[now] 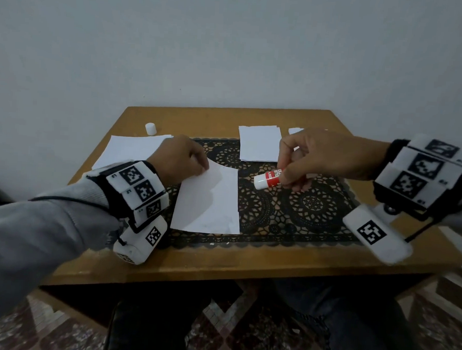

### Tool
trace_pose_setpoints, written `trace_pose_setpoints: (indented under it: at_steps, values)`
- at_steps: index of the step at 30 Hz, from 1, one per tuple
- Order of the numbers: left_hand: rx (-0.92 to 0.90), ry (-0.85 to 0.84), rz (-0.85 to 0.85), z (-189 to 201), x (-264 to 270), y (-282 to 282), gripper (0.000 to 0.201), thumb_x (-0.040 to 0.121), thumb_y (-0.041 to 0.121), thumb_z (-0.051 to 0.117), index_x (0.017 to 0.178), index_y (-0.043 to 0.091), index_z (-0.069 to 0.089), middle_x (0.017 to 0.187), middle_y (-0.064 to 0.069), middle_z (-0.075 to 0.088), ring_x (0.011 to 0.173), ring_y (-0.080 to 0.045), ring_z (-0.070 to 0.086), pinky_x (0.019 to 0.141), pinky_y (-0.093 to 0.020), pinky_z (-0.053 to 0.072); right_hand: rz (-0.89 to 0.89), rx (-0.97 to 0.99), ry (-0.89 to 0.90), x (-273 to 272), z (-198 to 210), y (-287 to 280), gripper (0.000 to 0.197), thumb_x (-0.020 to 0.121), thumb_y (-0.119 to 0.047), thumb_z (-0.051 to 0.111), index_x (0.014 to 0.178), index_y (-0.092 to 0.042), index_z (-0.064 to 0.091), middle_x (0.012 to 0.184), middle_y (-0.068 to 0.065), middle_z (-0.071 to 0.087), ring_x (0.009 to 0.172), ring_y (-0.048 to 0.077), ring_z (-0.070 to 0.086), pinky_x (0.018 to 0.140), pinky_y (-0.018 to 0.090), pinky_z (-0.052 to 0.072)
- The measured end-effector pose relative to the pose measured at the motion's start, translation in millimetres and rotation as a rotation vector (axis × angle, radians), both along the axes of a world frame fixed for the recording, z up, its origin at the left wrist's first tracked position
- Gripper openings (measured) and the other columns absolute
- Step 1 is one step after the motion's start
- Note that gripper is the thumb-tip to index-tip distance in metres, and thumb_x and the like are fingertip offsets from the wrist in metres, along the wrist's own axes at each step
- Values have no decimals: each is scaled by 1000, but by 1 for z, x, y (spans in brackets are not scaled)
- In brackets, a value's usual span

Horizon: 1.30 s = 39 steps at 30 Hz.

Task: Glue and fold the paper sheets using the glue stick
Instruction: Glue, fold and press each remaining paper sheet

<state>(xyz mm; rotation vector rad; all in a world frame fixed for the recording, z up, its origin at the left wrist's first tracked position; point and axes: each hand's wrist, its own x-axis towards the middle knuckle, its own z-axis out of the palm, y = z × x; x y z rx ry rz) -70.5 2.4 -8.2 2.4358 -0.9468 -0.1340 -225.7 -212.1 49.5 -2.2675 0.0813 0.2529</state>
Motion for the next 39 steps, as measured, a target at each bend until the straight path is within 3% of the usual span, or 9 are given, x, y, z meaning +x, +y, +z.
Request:
trace_pose_setpoints:
  at_steps: [4, 6, 9, 14, 20, 26, 31, 35, 39]
  values:
    - [-85, 156, -72, 15, 5, 2, 35, 76, -8, 64, 92, 22, 69, 104, -3, 66, 88, -29, 62, 72, -38, 55, -25, -8, -22, -8, -7, -2, 19, 84, -9, 70, 94, 3, 58, 75, 12, 73, 63, 21, 66, 65, 37, 55]
    - [-9, 241, -157, 24, 3, 3, 45, 77, -13, 61, 103, 22, 72, 105, 6, 68, 88, -17, 64, 75, -28, 56, -39, -17, -43, -10, -8, -2, 18, 85, -9, 69, 94, 2, 58, 74, 11, 73, 63, 21, 66, 63, 36, 55]
    - [52, 395, -180, 31, -1, 5, 39, 78, -16, 60, 95, 15, 76, 92, 7, 74, 83, -12, 67, 71, -20, 57, -46, -30, -58, -9, -7, -2, 18, 85, -10, 69, 94, 1, 58, 74, 11, 73, 63, 20, 66, 62, 35, 55]
    - [61, 257, -62, 14, 1, 7, 25, 77, 0, 71, 93, 19, 77, 107, 5, 70, 101, -13, 60, 95, -29, 44, -48, -51, -80, -5, -7, -3, 16, 82, -7, 71, 88, 0, 58, 72, 12, 72, 61, 21, 67, 62, 36, 55]
    - [-113, 71, 183, -4, -6, 3, 21, 73, 10, 78, 69, 18, 60, 73, 7, 49, 67, -6, 44, 56, -23, 31, -66, -207, -147, 0, -15, -2, 23, 77, -24, 67, 85, -6, 56, 61, 1, 68, 58, 19, 65, 59, 35, 55]
    - [-26, 164, 190, -9, -14, 1, 24, 73, 5, 77, 62, 15, 58, 69, 5, 57, 65, -6, 48, 52, -22, 32, -66, -419, -259, 12, -31, 4, 26, 86, -39, 67, 92, -15, 59, 74, -12, 52, 67, 5, 49, 59, 22, 34]
    - [27, 149, 187, -12, -17, 2, 23, 73, 5, 76, 63, 14, 58, 69, 5, 57, 66, -7, 48, 51, -22, 33, -18, -470, -185, 34, -45, 6, 18, 88, -32, 65, 96, -16, 64, 81, -13, 51, 78, 9, 48, 65, 25, 34]
    - [103, 113, 156, -12, -19, 1, 17, 74, 13, 77, 81, 15, 62, 86, 8, 54, 78, -10, 48, 57, -22, 35, 39, -526, -178, 40, -52, 11, 15, 88, -29, 65, 96, -17, 63, 98, -4, 62, 91, 16, 56, 77, 32, 48]
    - [158, 83, 54, -13, -17, -2, 32, 75, 25, 79, 103, 25, 64, 127, 1, 53, 114, -19, 46, 91, -31, 42, 48, -535, -207, 38, -53, 12, 15, 87, -29, 66, 95, -17, 65, 98, -4, 63, 91, 16, 57, 80, 34, 49]
